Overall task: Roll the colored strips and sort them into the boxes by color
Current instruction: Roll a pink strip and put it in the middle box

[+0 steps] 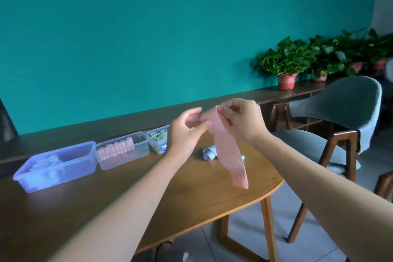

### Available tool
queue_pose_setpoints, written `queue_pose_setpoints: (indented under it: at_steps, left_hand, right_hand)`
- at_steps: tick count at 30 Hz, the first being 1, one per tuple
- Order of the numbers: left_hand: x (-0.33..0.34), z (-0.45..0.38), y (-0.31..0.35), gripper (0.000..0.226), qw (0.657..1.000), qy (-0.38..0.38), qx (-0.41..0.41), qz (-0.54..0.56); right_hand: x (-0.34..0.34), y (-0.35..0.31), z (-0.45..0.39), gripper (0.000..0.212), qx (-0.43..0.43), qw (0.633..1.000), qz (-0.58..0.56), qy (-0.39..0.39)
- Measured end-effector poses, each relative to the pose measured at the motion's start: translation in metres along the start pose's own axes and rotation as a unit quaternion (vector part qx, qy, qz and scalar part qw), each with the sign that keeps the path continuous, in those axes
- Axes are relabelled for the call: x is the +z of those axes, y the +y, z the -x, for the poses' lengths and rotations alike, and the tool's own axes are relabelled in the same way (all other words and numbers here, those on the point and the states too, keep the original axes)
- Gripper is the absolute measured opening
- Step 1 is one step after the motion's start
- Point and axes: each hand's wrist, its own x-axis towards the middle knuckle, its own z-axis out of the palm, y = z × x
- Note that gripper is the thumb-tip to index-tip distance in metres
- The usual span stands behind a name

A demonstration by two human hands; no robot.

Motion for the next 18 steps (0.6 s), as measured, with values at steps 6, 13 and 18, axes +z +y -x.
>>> queue_pose_setpoints:
  at_steps: [6, 13, 18]
  left_hand:
    - [-0.083, 0.039, 0.051, 0.044, 0.997, -0.021, -0.065, 0.019]
    - [-0.158, 0.073, 0.098, 0.024, 0.995, 0.051, -0.051, 0.067]
    - [-0.193, 0.085, 0.116, 0.010, 0.994, 0.074, -0.055, 0.058]
  right_hand:
    - [0.024, -0.066, 0.023, 0.018, -0.035, 0.997, -0.037, -0.062]
    - [0.060, -0.121, 0.051, 0.014, -0.057, 0.980, -0.097, -0.164]
    - [0.081, -0.145, 0.072, 0.012, -0.094, 0.974, -0.110, -0.174]
